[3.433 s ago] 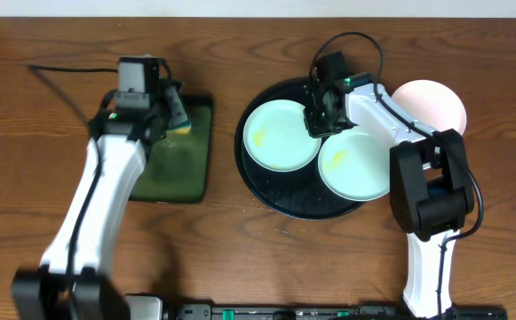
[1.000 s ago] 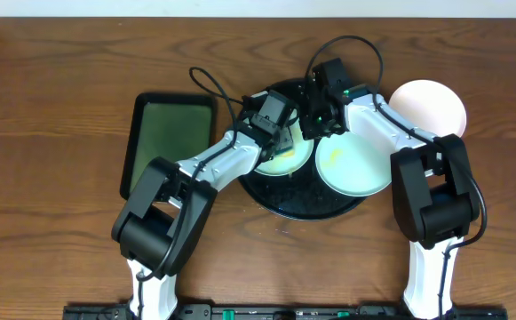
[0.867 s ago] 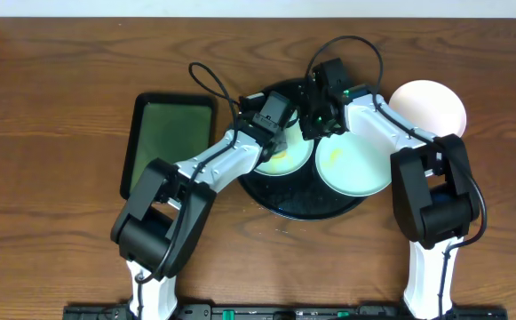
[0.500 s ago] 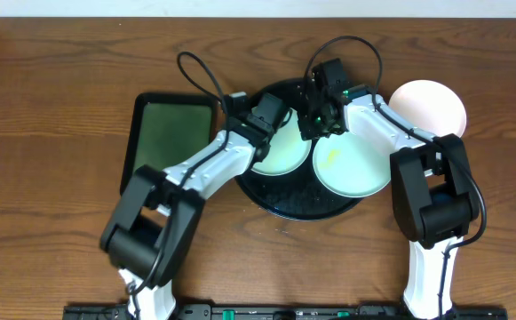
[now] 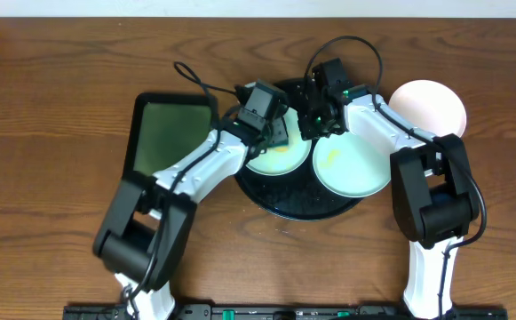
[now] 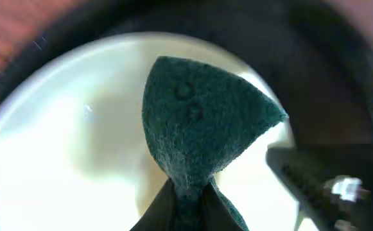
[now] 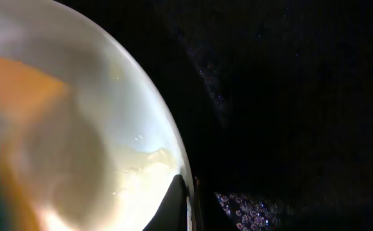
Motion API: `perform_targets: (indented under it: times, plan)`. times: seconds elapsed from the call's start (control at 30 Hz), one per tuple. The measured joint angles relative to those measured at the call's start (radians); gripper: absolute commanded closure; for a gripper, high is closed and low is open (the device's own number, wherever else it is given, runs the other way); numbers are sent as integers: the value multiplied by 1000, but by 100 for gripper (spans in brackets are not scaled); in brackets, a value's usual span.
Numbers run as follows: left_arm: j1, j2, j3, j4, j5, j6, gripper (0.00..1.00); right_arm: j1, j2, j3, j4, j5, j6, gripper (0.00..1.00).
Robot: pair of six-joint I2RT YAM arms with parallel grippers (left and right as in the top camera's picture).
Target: Clean dirty plates on tray and stack at the side
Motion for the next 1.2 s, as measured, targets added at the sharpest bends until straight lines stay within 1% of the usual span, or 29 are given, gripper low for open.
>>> perform_targets:
  times: [0.13,0.23,0.37,0.5,0.6,0.77,1.0,1.1,1.2]
  plan:
    - [-1,62,0,6,22,11,92,0,0,0,-1,0,0,99]
    - [3,63,10,-37,4,39,92,0,0,0,-1,0,0,99]
    - [8,54,28,-139,-59,55,93,0,0,2,-4,0,0,99]
    - [45,20,27,-259,-172,66,93,0,0,11,-21,4,0,99]
    - [76,-17,18,-289,-205,69,92,2,-8,13,-32,2,-8,99]
    - [110,-148,-2,-318,-294,73,92,12,-66,-6,-58,67,-42,99]
    - [129,-400,-2,-329,-324,100,92,23,-253,-8,-61,195,-135,99]
    - [153,-487,-2,-370,-328,118,92,27,-331,-8,-59,256,-176,99]
    - [203,-541,-2,-446,-330,125,92,47,-388,-7,-42,344,-235,99]
